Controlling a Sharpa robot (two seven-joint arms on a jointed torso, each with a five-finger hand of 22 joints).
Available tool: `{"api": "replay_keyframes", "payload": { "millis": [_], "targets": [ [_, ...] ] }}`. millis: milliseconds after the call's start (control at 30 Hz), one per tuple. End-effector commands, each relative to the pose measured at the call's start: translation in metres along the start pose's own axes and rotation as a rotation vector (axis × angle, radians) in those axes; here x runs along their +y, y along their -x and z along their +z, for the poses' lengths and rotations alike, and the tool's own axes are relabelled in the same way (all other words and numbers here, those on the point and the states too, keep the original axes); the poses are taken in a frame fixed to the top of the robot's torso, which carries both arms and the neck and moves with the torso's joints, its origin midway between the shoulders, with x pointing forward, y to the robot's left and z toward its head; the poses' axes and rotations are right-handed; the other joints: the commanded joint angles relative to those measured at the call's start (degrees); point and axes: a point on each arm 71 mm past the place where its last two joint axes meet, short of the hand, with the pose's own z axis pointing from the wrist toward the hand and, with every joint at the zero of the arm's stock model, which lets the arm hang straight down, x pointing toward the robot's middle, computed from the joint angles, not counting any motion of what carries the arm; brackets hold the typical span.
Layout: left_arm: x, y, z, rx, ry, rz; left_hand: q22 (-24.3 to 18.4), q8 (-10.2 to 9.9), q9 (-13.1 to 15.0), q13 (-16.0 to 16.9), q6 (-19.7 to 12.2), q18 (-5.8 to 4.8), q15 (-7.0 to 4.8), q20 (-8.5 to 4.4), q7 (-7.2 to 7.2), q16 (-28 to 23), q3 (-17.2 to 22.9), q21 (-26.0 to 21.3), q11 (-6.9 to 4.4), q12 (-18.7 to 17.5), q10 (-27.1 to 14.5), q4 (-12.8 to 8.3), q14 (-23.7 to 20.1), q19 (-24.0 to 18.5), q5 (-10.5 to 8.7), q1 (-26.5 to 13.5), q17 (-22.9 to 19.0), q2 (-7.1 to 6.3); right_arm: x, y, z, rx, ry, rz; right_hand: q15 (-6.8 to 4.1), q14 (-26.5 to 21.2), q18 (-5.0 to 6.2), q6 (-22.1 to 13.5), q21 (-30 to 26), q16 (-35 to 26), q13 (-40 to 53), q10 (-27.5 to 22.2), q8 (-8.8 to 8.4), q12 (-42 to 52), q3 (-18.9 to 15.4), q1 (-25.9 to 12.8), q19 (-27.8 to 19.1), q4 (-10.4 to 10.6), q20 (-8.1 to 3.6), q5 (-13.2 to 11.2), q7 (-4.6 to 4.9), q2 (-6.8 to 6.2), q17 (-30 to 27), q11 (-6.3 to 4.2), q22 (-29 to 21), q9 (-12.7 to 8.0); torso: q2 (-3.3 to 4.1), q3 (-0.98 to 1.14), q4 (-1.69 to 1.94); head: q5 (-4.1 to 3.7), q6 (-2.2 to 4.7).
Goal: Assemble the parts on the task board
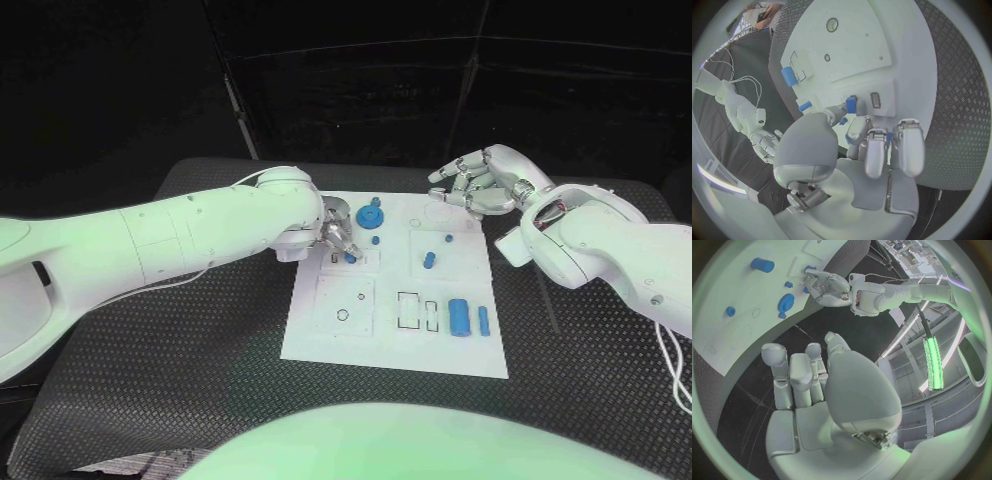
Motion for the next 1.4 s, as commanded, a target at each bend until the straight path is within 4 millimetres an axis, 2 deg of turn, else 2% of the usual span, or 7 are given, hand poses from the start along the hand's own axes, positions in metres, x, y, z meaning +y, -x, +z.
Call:
{"api": "replay_keyframes", "payload": {
  "millis": [33,367,667,1400],
  "targets": [
    [-0.0028,-0.0064,0.0021,0.039,-0.001,0.02,3.03,0.38,0.18,0.17,0.83,-1.2,-0.39,-0.34,-1.0,0.18,2.78,0.07,-0.47,0.31,0.56,-2.83,6.05,0.25,0.14,-0.77,15.09,0.36,0.0019,0.0,0.0003,0.004,0.01,-0.002,-0.08,0.26,0.98,-0.2,-0.35,-0.21,-0.06,-0.26,0.25,-0.2,0.31,0.18,0.33,-0.02,-0.03,0.35,0.0,0.04,-0.02,-0.25,-0.06,-0.04,0.02,-0.02,0.01,-0.08,0.01],
    [-0.0048,-0.0062,0.0047,0.052,0.002,0.028,3.3,0.69,0.42,0.46,1.25,-1.26,-0.56,-0.53,-1.24,0.18,1.89,0.18,-0.67,0.59,0.82,-2.22,6.05,0.43,0.12,-2.03,15.09,0.51,0.0018,0.0002,0.0,0.004,0.009,-0.002,-0.09,0.26,1.0,-0.2,-0.43,-0.29,-0.12,-0.29,0.27,-0.24,0.35,0.17,0.29,0.02,-0.03,0.42,0.0,0.05,-0.05,-0.26,-0.16,-0.05,0.03,-0.02,0.07,-0.27,0.01],
    [-0.0067,-0.0067,0.0058,0.063,0.002,0.036,3.81,0.95,0.6,0.83,1.77,-1.37,-0.7,-0.67,-1.47,0.18,0.9,0.44,-0.86,0.93,1.14,-1.56,6.05,0.75,0.11,-3.35,15.09,0.65,0.002,0.0,0.0001,0.004,0.009,-0.002,-0.09,0.26,1.0,-0.2,-0.43,-0.29,-0.12,-0.29,0.27,-0.24,0.35,0.17,0.29,0.02,-0.03,0.42,0.0,0.05,-0.05,-0.26,-0.16,-0.05,0.0,-0.02,0.04,-0.09,0.01],
    [-0.0076,-0.0064,0.0068,0.069,0.001,0.039,4.87,1.3,0.81,1.73,2.88,-1.6,-1.02,-1.01,-1.91,0.18,-0.9,0.99,-1.23,1.74,2.03,0.18,6.05,1.44,0.17,-6.37,15.09,1.98,0.0017,0.0003,0.0,0.004,0.008,-0.002,-0.09,0.27,1.0,-0.2,-0.47,-0.33,-0.14,-0.3,0.29,-0.24,0.39,0.18,0.29,0.06,-0.03,0.53,0.0,0.07,-0.04,-0.26,-0.19,-0.05,0.0,-0.04,0.08,-0.26,0.01]
  ]
}}
